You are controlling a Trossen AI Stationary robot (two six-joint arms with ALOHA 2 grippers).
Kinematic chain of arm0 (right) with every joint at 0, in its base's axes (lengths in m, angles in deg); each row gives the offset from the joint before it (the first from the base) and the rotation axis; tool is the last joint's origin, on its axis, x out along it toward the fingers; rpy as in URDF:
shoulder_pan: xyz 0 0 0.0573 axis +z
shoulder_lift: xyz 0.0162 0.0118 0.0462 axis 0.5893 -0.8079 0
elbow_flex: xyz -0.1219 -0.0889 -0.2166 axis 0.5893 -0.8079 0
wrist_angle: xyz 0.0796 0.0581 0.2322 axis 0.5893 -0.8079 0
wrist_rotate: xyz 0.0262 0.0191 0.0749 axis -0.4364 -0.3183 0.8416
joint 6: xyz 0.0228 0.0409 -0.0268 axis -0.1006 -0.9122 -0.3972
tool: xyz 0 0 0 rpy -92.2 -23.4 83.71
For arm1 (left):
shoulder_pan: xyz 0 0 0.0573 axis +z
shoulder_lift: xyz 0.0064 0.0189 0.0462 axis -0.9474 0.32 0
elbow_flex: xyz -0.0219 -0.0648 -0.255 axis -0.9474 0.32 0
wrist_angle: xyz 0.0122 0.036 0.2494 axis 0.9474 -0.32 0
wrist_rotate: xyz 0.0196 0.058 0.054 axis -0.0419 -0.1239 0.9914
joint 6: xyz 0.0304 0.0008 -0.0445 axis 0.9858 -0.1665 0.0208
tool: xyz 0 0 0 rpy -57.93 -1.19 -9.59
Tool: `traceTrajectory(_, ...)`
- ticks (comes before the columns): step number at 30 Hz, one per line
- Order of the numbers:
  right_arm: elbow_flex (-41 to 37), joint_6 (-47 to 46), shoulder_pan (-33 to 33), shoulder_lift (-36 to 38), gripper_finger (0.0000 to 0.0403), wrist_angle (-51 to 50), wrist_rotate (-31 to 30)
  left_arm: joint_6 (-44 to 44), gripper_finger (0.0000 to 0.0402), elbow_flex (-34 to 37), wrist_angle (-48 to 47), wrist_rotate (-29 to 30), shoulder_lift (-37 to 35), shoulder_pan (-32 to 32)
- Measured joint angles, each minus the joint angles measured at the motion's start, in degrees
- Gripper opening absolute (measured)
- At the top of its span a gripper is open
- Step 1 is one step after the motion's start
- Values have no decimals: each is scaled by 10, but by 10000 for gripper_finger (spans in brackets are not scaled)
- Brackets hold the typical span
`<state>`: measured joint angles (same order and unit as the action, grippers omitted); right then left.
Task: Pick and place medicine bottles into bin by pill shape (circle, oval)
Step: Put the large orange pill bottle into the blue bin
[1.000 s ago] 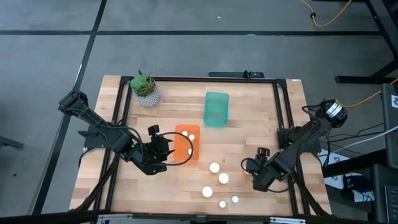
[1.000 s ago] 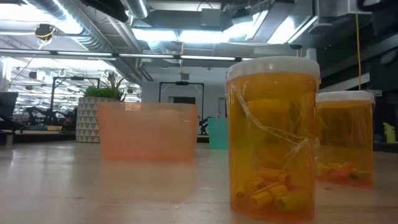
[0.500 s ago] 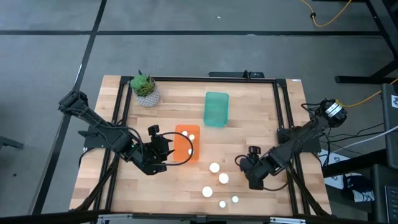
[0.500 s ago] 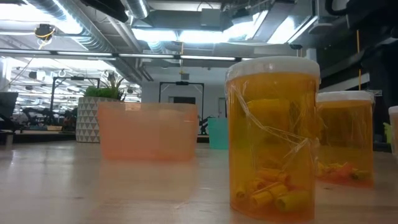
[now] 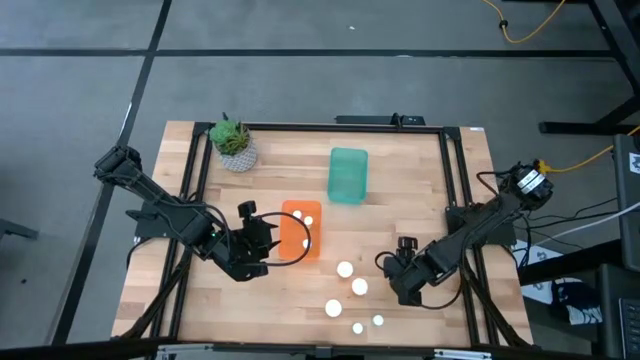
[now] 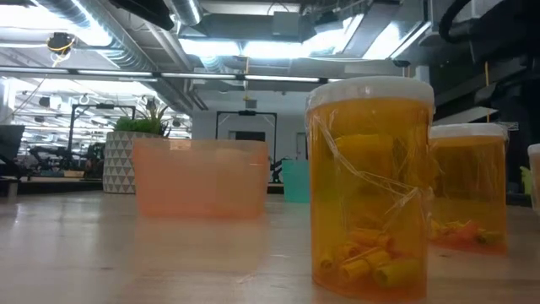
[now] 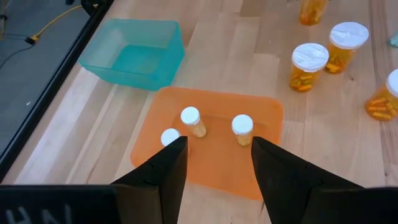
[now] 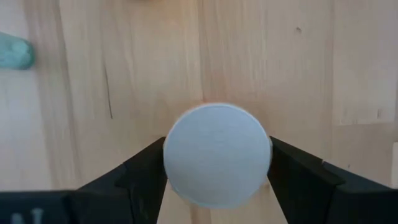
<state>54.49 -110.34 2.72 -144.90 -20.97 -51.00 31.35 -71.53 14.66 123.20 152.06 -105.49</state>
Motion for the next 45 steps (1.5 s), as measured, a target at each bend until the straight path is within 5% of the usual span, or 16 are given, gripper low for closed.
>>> traceTrajectory(24,0,27,0,-3,252,26,-1,0,171,0,0,0,0,0)
traceTrajectory(35,3,49,-5,-2,198,24,-4,0,171,0,0,0,0,0)
traceTrajectory(45,137,188,-73,-3,202,-118,-42,-1,171,0,0,0,0,0)
